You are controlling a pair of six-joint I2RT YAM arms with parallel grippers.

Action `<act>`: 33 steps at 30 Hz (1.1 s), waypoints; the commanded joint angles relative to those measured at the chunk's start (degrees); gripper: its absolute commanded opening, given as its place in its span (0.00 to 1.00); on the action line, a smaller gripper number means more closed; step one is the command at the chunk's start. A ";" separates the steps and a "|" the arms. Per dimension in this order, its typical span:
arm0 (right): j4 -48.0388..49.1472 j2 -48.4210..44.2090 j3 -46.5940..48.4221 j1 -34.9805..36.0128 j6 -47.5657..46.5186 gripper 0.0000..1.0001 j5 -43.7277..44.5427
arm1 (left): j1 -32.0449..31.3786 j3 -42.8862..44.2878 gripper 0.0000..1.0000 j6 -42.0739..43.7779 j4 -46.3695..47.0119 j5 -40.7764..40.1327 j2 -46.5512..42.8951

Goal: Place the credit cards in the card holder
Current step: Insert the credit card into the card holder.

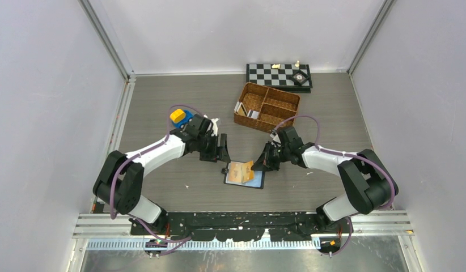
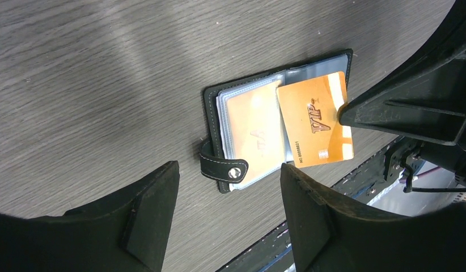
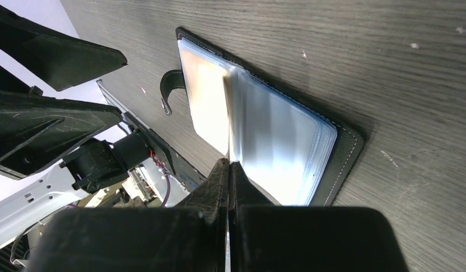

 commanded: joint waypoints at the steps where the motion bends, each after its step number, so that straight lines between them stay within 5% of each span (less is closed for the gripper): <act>1: 2.30 0.38 -0.13 0.48 0.19 0.01 -0.45 | 0.13 -0.16 0.67 0.03 2.01 -0.58 0.58; 14: 0.25 -0.53 -0.69 1.23 -0.38 0.00 1.07 | 0.11 -0.81 0.64 0.51 2.64 -1.52 3.26; 33: 4.25 3.47 -1.19 2.87 -6.10 0.01 7.53 | 0.06 -2.61 0.46 0.88 4.22 -1.09 7.58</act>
